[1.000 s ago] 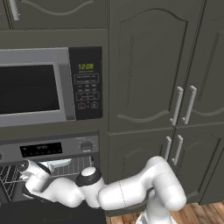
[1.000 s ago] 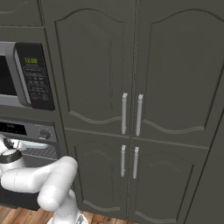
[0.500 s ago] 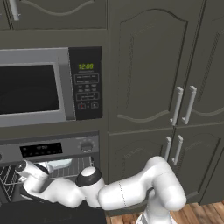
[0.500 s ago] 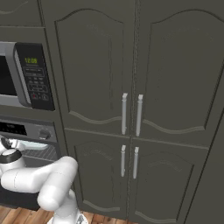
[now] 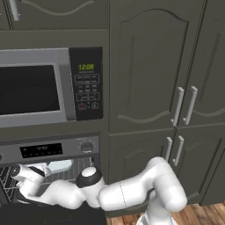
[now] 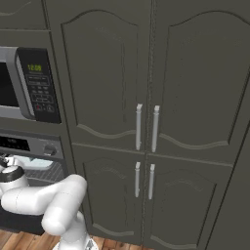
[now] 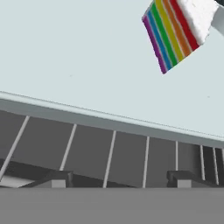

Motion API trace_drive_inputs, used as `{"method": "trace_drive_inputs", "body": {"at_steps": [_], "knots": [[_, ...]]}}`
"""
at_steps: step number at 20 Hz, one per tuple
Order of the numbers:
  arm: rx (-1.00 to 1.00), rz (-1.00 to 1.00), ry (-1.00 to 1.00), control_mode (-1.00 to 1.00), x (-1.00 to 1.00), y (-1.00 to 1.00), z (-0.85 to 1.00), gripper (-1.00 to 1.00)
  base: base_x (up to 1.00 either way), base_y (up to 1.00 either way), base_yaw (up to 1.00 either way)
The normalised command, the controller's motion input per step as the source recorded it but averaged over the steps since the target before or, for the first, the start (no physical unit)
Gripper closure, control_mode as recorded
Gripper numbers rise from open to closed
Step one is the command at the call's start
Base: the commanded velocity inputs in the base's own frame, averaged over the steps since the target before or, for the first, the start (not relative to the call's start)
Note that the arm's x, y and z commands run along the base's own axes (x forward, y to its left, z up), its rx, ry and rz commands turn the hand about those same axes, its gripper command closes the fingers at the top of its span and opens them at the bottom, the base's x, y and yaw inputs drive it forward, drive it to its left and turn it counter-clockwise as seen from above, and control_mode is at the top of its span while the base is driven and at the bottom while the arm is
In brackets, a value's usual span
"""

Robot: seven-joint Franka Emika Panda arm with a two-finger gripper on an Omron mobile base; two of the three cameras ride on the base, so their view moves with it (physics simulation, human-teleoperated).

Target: Take the baked cake out of the oven and place it on the plate for cooling. Then close the oven door.

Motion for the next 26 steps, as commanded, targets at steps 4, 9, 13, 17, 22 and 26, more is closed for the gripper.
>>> {"method": "trace_drive_inputs", "body": {"at_steps": [4,9,13,17,22,26], "knots": [[-0.17,0.0,-0.04,-1.0,-0.58,0.03,-0.94,-1.0,0.0,0.0,0.0],[-0.14,0.0,-0.02,-1.0,-0.57,0.01,-0.94,-1.0,0.0,0.0,0.0],[-0.13,0.0,-0.02,-1.0,-0.57,0.01,-0.94,-1.0,0.0,0.0,0.0],[-0.13,0.0,-0.02,-1.0,-0.58,0.01,-0.94,-1.0,0.0,0.0,0.0],[-0.12,0.0,-0.04,-1.0,-0.6,0.0,-0.94,-1.0,0.0,0.0,0.0],[-0.1,0.0,-0.06,-1.0,-0.62,0.0,-0.94,-1.0,0.0,0.0,0.0]]}}
